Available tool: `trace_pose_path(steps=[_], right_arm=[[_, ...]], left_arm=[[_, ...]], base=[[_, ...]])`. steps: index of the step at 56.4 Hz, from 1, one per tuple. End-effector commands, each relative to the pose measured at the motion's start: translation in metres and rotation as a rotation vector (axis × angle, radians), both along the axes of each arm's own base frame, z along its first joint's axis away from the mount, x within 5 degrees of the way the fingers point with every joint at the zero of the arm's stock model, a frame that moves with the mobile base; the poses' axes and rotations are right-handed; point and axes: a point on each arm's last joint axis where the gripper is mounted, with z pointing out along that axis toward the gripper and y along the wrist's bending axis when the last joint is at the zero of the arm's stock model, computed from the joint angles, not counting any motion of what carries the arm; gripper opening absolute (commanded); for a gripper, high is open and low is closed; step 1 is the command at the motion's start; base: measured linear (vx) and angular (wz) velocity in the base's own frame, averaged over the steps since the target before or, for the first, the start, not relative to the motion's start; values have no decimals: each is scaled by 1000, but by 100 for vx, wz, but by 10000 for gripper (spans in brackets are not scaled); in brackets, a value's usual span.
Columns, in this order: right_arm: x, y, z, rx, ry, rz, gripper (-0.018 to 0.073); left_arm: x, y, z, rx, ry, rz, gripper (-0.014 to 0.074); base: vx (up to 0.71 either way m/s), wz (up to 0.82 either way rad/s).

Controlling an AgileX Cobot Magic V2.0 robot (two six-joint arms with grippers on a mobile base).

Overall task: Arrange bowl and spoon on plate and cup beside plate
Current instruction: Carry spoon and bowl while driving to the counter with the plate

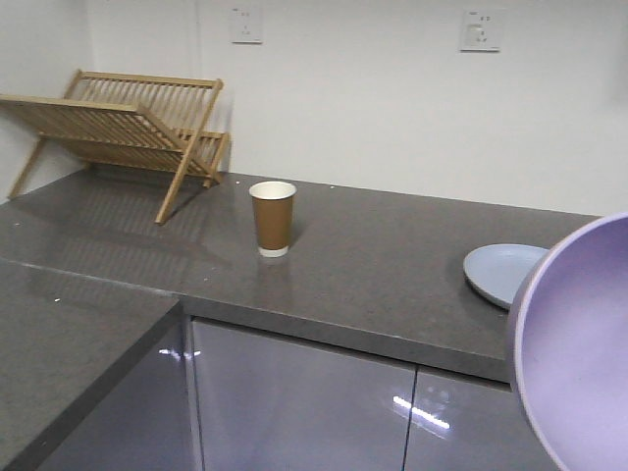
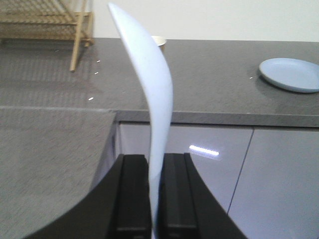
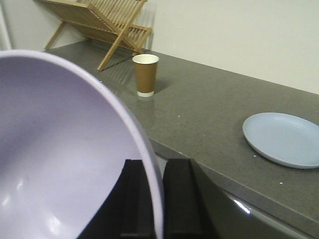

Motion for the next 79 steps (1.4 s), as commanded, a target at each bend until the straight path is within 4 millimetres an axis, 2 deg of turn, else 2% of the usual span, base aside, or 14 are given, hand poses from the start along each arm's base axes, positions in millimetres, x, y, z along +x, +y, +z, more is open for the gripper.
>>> trace_pose_path(steps=[1, 27, 79], right_arm=[[-1, -1, 15, 38, -87, -29, -9], [-1, -1, 15, 38, -87, -29, -9], [-1, -1, 15, 38, -88, -29, -9]], left_arm=[[-1, -1, 15, -41, -105, -5, -6], [-1, -1, 15, -41, -105, -5, -6], [-1, -1, 15, -41, -105, -5, -6]], base=[[20, -46], [23, -35], [32, -12]])
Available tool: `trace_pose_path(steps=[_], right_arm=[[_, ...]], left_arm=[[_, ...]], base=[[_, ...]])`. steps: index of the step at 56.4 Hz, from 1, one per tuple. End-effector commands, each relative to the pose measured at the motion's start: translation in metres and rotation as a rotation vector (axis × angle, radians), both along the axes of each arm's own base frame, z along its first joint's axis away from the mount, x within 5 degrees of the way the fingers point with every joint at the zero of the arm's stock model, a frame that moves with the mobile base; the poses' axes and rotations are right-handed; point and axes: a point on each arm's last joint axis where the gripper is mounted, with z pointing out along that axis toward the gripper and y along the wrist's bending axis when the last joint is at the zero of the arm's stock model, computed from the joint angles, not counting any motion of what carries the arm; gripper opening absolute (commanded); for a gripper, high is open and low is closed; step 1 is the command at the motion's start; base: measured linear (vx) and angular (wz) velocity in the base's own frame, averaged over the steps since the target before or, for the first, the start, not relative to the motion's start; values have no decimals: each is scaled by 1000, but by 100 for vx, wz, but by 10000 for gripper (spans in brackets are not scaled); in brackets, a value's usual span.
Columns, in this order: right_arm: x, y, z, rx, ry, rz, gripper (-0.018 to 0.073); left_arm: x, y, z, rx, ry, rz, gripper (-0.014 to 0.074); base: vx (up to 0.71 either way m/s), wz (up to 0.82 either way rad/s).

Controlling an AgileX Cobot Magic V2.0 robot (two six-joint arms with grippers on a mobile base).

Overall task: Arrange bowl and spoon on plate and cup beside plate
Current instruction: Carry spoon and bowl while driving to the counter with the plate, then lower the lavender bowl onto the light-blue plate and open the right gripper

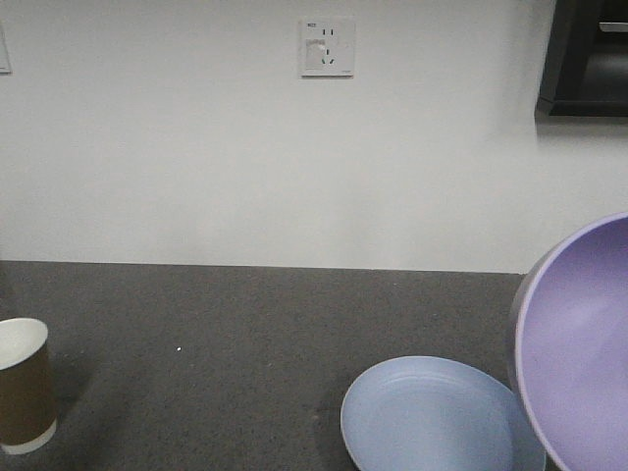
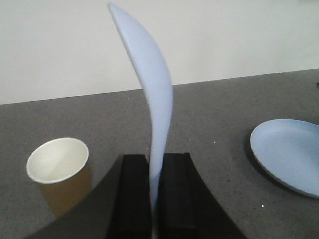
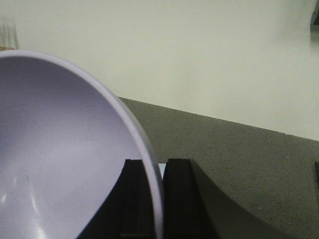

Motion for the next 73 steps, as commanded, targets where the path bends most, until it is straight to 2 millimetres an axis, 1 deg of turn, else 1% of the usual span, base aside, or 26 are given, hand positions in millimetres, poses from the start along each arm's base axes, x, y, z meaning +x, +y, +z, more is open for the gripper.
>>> trace_pose_path(steps=[1, 22, 67, 73], right_arm=[[-1, -1, 15, 38, -88, -29, -9], [-1, -1, 15, 38, -88, -29, -9], [-1, -1, 15, 38, -88, -29, -9], [-1, 0, 16, 66, -91, -17, -9]], left_arm=[[-1, -1, 15, -41, -105, -5, -6], [0, -1, 15, -40, -102, -5, -6], [0, -1, 15, -40, -102, -5, -6], [0, -1, 15, -40, -102, -5, -6]], base=[[25, -20], [15, -11], [0, 0], [0, 0]])
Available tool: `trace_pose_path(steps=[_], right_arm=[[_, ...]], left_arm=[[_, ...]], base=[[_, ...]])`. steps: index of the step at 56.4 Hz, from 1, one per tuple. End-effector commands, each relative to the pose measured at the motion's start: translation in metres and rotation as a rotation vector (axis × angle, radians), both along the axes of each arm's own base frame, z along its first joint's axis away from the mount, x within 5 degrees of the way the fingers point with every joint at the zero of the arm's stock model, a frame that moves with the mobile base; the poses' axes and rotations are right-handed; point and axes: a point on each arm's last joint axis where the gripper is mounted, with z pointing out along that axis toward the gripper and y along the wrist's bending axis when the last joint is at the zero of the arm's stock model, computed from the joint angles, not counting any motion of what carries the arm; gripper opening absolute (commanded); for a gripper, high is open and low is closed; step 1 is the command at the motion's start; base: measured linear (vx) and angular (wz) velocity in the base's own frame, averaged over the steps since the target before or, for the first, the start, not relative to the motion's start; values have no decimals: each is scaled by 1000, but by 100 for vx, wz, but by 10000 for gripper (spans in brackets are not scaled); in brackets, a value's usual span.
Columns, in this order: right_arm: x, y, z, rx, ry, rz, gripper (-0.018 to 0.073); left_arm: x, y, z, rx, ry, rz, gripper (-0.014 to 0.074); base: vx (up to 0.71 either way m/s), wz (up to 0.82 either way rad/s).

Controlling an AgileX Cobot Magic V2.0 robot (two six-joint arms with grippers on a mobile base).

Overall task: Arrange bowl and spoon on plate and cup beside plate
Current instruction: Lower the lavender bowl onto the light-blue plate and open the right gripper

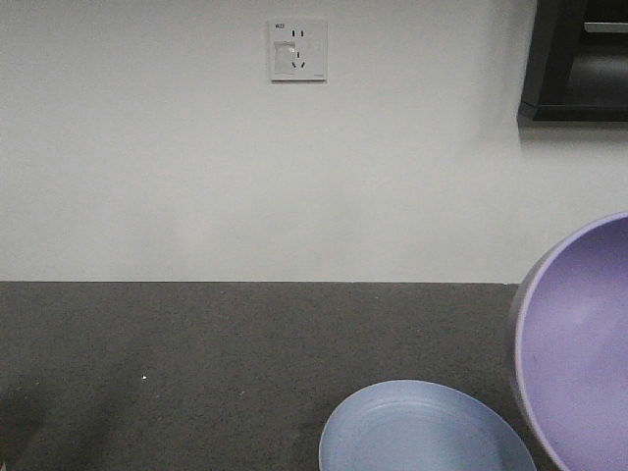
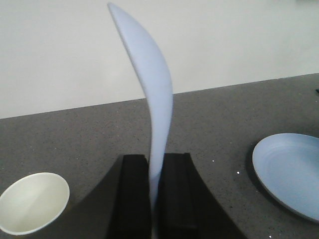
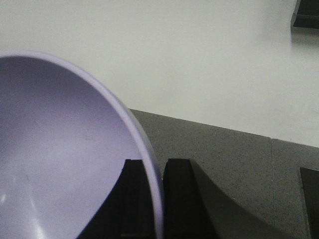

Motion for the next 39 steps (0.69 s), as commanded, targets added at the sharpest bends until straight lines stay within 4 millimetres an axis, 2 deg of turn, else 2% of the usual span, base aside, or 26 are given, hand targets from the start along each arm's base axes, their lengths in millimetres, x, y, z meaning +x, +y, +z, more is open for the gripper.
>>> trace_pose_path(steps=[1, 15, 22, 29, 39], right_arm=[[-1, 0, 16, 67, -91, -16, -9], [-2, 3, 19, 134, -102, 14, -9], [6, 2, 16, 152, -71, 11, -9], [31, 2, 8, 253, 55, 22, -9], [82, 10, -5, 170, 248, 76, -8]], left_arm=[[0, -1, 15, -41, -103, -5, -6], [0, -1, 18, -51, -137, -3, -6], [0, -1, 19, -61, -146, -1, -6], [0, -1, 19, -60, -143, -2, -6], [0, -1, 18, -61, -134, -1, -6]], base=[[0, 0], [0, 0], [0, 0], [0, 0], [0, 0]])
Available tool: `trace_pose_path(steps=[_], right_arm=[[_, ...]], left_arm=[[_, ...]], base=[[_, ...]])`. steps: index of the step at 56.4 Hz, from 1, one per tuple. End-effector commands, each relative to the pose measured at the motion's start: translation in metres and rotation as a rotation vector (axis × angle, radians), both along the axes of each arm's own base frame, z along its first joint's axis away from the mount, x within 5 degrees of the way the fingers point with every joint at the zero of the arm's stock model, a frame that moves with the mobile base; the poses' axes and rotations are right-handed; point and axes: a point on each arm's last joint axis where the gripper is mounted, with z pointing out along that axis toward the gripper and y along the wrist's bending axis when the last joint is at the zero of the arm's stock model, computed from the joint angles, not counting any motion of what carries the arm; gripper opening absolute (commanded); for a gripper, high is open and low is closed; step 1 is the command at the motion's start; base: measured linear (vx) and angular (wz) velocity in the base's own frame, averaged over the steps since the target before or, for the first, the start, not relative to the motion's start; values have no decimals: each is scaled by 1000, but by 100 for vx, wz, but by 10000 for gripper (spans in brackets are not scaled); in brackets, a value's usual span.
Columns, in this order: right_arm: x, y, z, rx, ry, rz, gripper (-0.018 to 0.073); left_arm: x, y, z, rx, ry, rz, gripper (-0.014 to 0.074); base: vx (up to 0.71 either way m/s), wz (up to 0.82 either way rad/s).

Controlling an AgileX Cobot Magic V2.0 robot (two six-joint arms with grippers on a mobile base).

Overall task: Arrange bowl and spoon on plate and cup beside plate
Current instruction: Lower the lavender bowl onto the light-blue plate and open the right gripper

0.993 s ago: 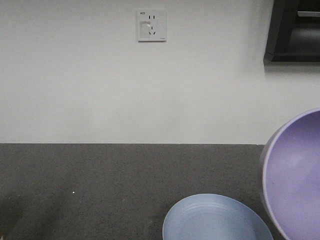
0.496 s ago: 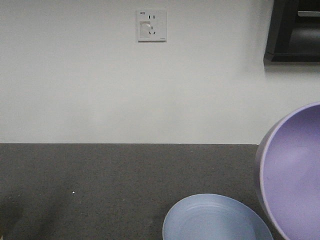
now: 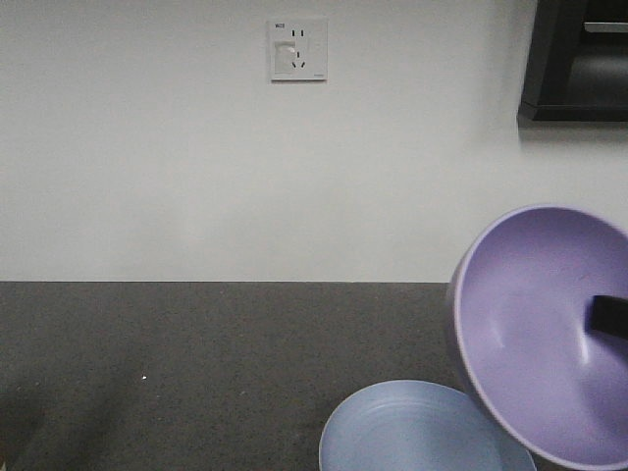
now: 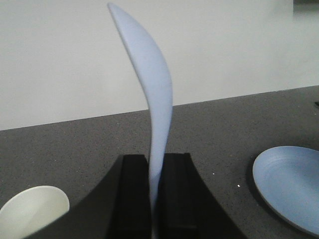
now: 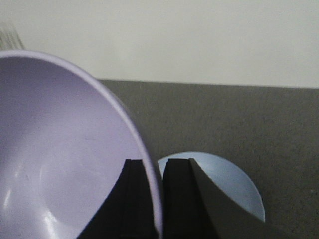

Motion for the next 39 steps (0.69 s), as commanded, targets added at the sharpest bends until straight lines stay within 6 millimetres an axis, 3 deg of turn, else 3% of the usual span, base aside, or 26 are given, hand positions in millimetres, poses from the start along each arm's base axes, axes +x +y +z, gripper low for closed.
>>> trace_pose_path(steps=[1, 19, 20, 29, 39], right_arm=[[25, 3, 8, -8, 11, -7, -8], [127, 40, -50, -213, 319, 25, -8], [156, 52, -78, -223, 405, 50, -8], [178, 57, -109, -232, 478, 56, -8], [190, 59, -131, -240, 523, 53, -8]], left_arm=[[-1, -1, 14, -48, -93, -4, -6], [0, -1, 13, -46, -86, -4, -6], [2, -2, 11, -39, -61, -5, -6], [5, -2, 8, -30, -30, -6, -6], [5, -2, 8, -29, -29, -6, -6]], base=[[0, 0], [0, 0], [0, 0], [0, 0], [0, 0]])
